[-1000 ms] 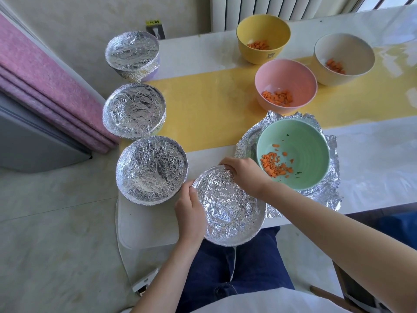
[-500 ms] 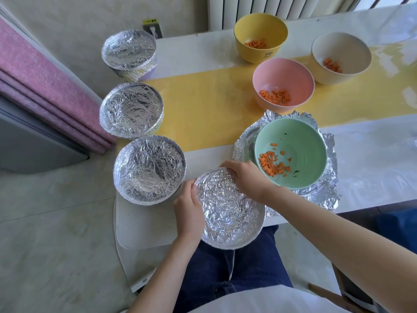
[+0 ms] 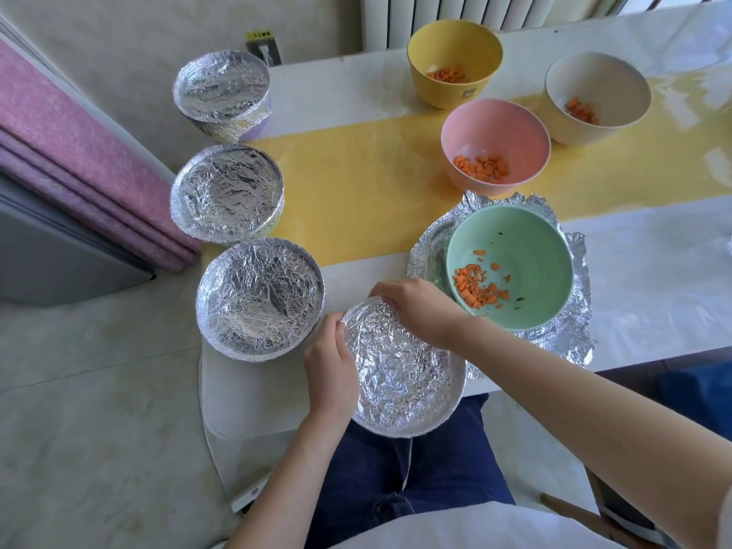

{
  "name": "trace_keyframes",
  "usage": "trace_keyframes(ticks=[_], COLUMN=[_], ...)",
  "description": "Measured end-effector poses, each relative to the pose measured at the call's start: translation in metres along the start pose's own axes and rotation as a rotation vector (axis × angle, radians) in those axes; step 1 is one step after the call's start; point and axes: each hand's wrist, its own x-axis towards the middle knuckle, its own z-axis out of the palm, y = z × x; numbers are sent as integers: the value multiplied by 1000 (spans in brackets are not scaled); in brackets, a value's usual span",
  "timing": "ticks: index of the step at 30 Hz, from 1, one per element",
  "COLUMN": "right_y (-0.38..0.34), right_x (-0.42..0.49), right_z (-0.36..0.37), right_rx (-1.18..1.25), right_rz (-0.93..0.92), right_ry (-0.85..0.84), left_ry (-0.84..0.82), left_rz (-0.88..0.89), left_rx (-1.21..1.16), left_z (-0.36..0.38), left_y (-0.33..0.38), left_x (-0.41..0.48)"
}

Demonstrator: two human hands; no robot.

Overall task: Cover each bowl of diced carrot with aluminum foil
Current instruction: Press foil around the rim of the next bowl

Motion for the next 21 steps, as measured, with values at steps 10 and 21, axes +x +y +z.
trace_keyframes(ticks=[10,21], right_y=[0,-1], right_x=[-12,-20], right_z=[-5,-6], right_rx=[90,123], right_rz=[106,141], right_ry=[15,40], left_ry=[-22,-248], left_rz=[-4,-63], left_rx=[11,-270], left_z=[1,-9], left_y=[-1,-6], left_x=[2,6])
